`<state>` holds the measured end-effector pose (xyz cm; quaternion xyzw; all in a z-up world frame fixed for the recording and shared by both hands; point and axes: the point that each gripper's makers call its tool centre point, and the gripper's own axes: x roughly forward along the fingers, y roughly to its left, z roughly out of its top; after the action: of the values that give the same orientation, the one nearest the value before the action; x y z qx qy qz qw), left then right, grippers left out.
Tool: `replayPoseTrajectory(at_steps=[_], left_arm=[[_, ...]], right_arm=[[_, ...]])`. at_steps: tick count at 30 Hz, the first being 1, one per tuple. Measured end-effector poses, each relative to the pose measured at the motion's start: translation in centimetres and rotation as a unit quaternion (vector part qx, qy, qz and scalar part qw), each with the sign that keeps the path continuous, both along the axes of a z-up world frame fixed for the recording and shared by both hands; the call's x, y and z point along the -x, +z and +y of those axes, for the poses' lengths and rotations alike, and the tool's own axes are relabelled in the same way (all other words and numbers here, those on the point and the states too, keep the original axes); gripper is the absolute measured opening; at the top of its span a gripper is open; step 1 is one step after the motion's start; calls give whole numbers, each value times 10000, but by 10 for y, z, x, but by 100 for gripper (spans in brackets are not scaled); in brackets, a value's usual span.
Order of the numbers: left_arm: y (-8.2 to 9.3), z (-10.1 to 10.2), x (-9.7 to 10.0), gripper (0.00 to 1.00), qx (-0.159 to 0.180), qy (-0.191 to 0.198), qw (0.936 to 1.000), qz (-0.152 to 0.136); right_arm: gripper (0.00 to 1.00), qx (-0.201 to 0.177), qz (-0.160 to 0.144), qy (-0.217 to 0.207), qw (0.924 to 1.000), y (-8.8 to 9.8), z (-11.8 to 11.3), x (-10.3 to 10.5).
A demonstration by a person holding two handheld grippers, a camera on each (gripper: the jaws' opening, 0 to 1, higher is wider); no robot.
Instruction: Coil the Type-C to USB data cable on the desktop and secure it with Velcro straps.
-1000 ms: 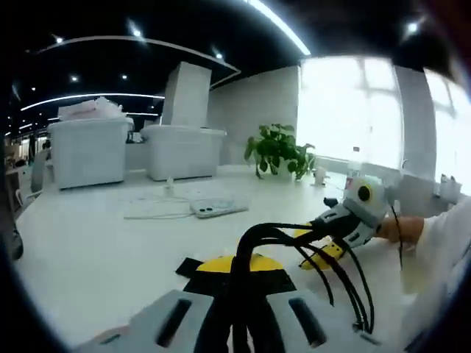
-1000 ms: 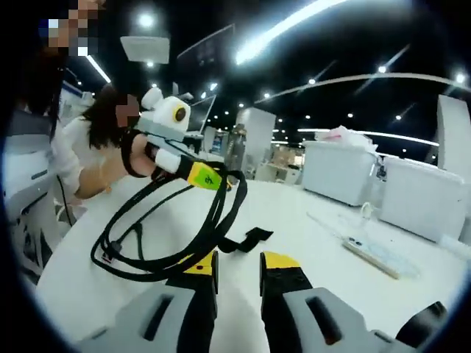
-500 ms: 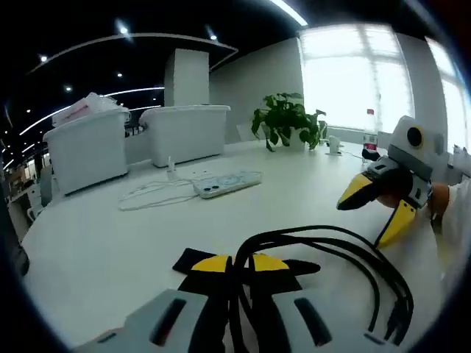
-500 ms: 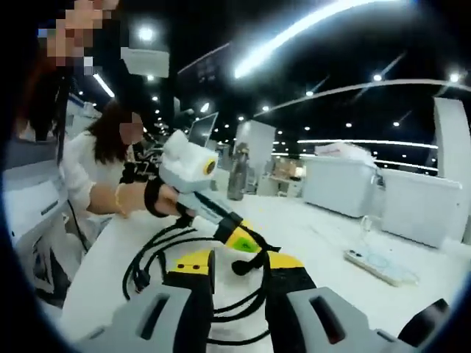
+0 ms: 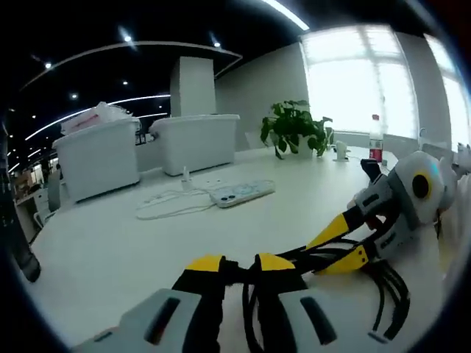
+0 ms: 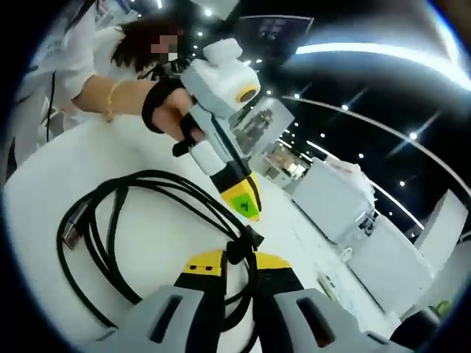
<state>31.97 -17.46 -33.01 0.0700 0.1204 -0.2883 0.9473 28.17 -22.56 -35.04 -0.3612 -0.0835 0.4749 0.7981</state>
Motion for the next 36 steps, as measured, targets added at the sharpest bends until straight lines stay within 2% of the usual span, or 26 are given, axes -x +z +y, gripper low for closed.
replayPoseTrajectory(at_steps=[2, 4, 7, 10, 11, 14, 17, 19, 21, 23, 25, 28, 30, 31, 35, 36], left_arm=[[1, 4, -1, 17, -5, 26, 10000, -15], [-2, 9, -3, 17, -62, 59, 10000, -6], [-14, 15, -7, 17, -351, 51, 9994, 48], [-18, 23, -11, 16, -643, 118, 9978, -82], [-18, 23, -11, 16, -641, 99, 9979, -84], [-19, 13, -5, 16, -586, -290, 9979, -40], [-23, 7, -3, 13, -879, -404, 9953, -96], [-25, 6, -3, 8, -912, -432, 9949, -88], [-26, 4, -2, 6, -936, -490, 9944, -92], [-28, 3, -1, 5, -1008, -547, 9933, -107], [-29, 2, 0, 5, -1127, -634, 9915, -123], [-30, 2, 0, 4, -1140, -690, 9910, -117], [-32, 2, 0, 4, -1135, -694, 9911, -96], [-33, 2, 0, 4, -1132, -696, 9911, -97], [-33, 2, -2, 4, -971, -683, 9929, -36], [-33, 2, -2, 4, -964, -666, 9931, -37]], right_arm=[[3, 82, -123, 31, 9999, 1, 1, -1], [2, 102, -259, 128, 9995, 5, 5, 2], [2, 267, -203, 278, 9990, 10, 13, 8], [2, 378, -219, 401, 9982, 22, 21, 10], [2, 373, -212, 416, 9982, 26, 24, 9], [2, 354, -107, 473, 9982, 40, 33, 3], [2, 512, 436, 502, 9965, 31, 43, -11], [2, 582, 673, 485, 9948, 25, 48, -22], [2, 524, 1010, 433, 9926, 21, 53, -33], [2, 625, 1287, 355, 9891, 13, 57, -45], [2, 775, 1463, 275, 9858, 3, 59, -55], [2, 1286, 1652, 268, 9775, -19, 62, -63], [1, 1234, 1718, 297, 9769, -19, 68, -68], [1, 1469, 1921, 325, 9698, -23, 68, -66], [1, 2264, 2077, 565, 9500, -31, 70, -65], [1, 2281, 2068, 571, 9497, -30, 72, -66]])
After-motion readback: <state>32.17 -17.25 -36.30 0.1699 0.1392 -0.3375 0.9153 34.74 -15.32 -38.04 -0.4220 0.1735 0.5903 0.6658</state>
